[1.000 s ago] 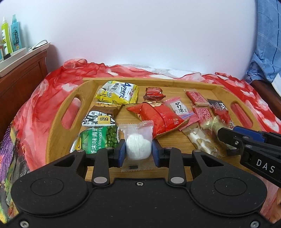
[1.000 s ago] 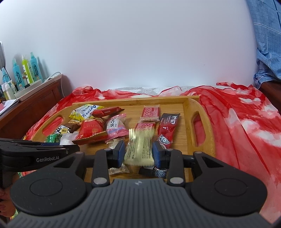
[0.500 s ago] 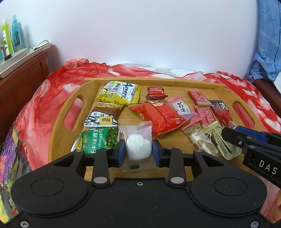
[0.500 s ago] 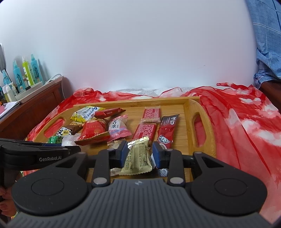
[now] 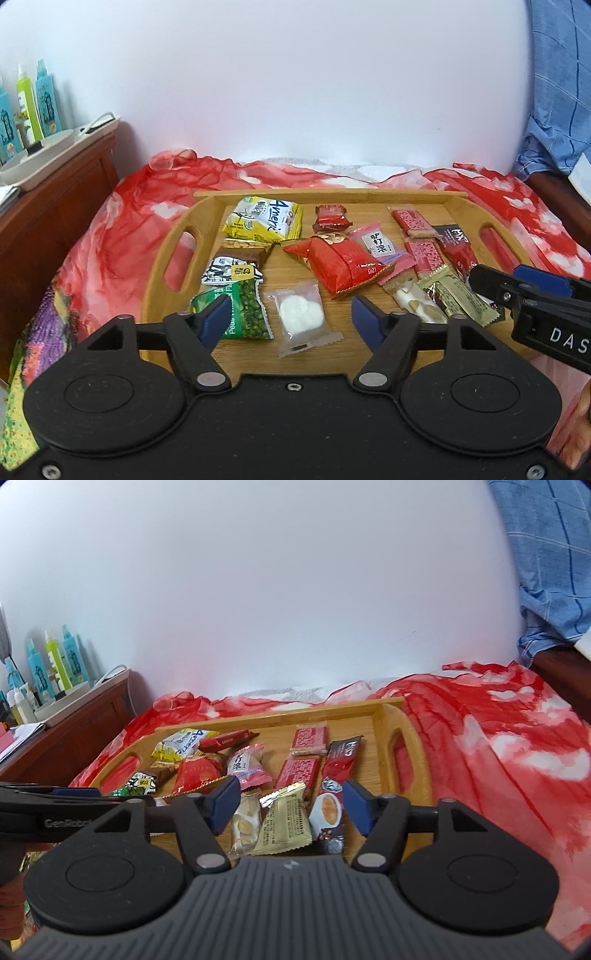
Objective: Organize snacks
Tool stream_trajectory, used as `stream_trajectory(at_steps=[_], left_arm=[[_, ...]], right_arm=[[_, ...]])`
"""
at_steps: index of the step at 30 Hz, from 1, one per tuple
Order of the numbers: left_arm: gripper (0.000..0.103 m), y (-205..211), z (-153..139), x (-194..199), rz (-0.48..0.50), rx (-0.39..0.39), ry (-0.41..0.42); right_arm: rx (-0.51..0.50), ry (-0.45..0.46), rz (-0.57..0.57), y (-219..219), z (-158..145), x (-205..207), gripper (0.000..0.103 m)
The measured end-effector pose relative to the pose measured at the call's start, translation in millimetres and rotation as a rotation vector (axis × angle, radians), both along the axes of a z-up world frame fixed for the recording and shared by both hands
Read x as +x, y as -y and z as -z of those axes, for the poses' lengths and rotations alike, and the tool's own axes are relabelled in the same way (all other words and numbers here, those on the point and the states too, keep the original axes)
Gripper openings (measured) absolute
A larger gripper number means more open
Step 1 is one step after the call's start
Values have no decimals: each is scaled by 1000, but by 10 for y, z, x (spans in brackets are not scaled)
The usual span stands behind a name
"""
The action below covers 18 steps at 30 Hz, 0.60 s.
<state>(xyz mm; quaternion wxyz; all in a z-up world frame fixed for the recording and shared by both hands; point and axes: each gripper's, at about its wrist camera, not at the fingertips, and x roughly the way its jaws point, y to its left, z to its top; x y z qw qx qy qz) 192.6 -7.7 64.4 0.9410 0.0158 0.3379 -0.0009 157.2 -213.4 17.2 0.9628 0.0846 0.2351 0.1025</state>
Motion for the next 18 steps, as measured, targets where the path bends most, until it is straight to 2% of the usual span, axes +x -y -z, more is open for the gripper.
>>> stream_trajectory(at_steps=[7, 18], left_arm=[[84, -12, -107, -218, 15, 2, 13], [89, -80, -151, -580, 19, -18, 2]], right_arm=[[-24, 31, 23, 36, -56, -204, 85], [-77, 55, 18, -33, -138, -547, 89]])
